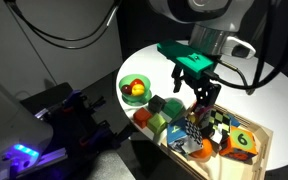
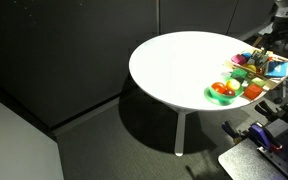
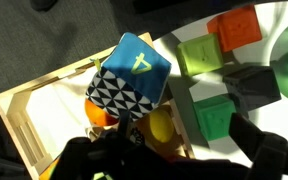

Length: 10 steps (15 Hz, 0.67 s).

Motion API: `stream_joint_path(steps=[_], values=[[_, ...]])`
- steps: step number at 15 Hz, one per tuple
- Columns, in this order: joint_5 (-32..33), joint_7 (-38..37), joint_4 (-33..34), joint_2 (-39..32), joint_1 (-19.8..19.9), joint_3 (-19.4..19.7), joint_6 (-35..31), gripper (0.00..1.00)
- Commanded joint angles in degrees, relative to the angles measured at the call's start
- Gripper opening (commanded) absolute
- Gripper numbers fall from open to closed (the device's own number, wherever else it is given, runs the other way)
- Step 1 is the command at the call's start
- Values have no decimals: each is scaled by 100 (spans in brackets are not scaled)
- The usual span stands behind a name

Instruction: Put the blue dice on the tray

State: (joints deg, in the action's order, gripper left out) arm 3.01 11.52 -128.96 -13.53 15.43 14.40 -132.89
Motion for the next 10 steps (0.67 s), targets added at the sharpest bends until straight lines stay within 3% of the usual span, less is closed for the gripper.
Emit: stream_joint_path(steps=[1, 5, 10], values=[[666, -28, -639, 432, -197, -34, -456, 100], [1137, -129, -1186, 779, -364, -67, -729, 100], [1064, -240, -1877, 1544, -435, -177, -635, 100]])
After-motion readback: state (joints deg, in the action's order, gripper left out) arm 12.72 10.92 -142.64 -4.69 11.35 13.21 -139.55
